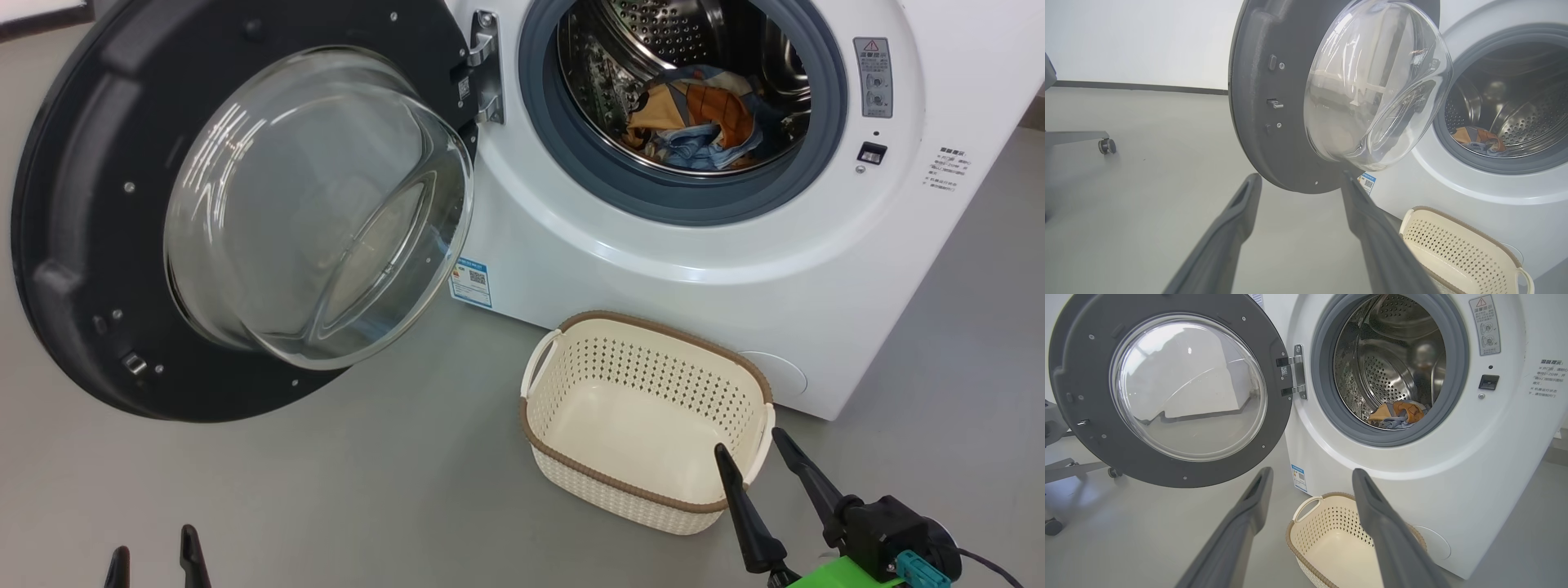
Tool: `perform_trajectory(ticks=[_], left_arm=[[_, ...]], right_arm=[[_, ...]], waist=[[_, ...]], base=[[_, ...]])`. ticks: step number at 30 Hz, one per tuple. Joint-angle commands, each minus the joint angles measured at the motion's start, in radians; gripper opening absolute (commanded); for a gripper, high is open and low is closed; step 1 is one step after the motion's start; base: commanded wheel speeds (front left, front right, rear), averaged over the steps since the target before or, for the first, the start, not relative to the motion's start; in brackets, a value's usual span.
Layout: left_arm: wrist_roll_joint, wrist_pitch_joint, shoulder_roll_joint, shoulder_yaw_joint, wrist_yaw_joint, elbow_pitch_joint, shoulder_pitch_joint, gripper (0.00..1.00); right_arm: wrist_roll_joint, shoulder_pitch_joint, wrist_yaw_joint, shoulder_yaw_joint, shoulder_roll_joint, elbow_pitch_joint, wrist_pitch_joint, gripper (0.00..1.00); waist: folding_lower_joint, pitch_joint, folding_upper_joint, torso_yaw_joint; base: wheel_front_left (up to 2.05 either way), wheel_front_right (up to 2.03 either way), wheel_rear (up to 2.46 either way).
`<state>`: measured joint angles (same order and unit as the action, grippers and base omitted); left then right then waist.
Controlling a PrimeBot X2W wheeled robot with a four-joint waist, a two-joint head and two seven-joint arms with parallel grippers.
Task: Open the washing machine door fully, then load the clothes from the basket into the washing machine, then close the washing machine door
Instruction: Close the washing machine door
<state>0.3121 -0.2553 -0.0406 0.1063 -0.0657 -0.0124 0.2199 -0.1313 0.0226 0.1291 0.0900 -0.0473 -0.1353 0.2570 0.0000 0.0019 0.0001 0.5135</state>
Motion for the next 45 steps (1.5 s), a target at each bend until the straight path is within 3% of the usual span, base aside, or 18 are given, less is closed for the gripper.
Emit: perform_trajectory(ticks=[1,8,9,11,19,25,31,38,45], left_arm=[[-0.007,-0.006,-0.01,0.029,0.0,0.022,-0.032,1.0],[-0.009,-0.006,-0.01,0.027,0.009,0.02,-0.033,1.0],[-0.007,-0.006,-0.01,0.027,0.011,0.018,-0.033,0.92],[-0.004,-0.006,-0.01,0.025,0.018,0.013,-0.033,0.02],[0.042,-0.006,-0.01,0.028,0.047,0.001,-0.044,0.0],[0.171,-0.006,-0.01,0.105,0.079,-0.008,-0.084,0.0],[0.279,-0.006,-0.011,0.234,0.141,-0.048,-0.177,0.0],[0.496,0.081,-0.13,0.366,0.162,-0.124,-0.369,0.0],[0.693,0.226,-0.257,0.474,0.134,-0.226,-0.555,0.0]], right_arm=[[0.003,-0.018,0.002,0.023,-0.003,0.027,0.005,1.0],[-0.001,-0.015,0.002,0.022,-0.003,0.028,0.005,1.0],[-0.002,-0.014,0.002,0.022,-0.003,0.028,0.005,1.0],[-0.003,-0.014,0.002,0.023,-0.003,0.029,0.005,1.0],[-0.008,-0.009,0.002,0.02,-0.003,0.031,0.005,1.0],[-0.019,-0.005,0.002,0.02,-0.003,0.032,0.005,1.0],[-0.027,-0.006,0.002,0.023,-0.003,0.031,0.005,1.0],[-0.031,-0.012,0.002,0.03,-0.003,0.027,0.005,1.0],[-0.027,-0.026,0.002,0.036,-0.003,0.027,0.005,1.0]], waist=[[0.0,-0.001,-0.0001,0.0],[0.0,-0.001,-0.0001,0.0],[0.0,-0.001,-0.0001,0.0],[0.0,-0.001,-0.0001,-0.001],[0.0,-0.003,-0.0001,-0.002],[0.0,-0.005,-0.0001,-0.003],[0.0,-0.003,-0.0001,-0.01],[0.0,0.002,-0.0001,-0.026],[0.0,0.017,-0.0001,-0.058]], base=[[0.0,0.0,0.0],[0.0,0.0,0.0],[0.0,0.0,0.0],[0.0,0.0,0.0],[0.0,0.0,0.0],[0.0,0.0,0.0],[0.0,0.0,0.0],[0.0,0.0,0.0],[0.0,0.0,0.0]])
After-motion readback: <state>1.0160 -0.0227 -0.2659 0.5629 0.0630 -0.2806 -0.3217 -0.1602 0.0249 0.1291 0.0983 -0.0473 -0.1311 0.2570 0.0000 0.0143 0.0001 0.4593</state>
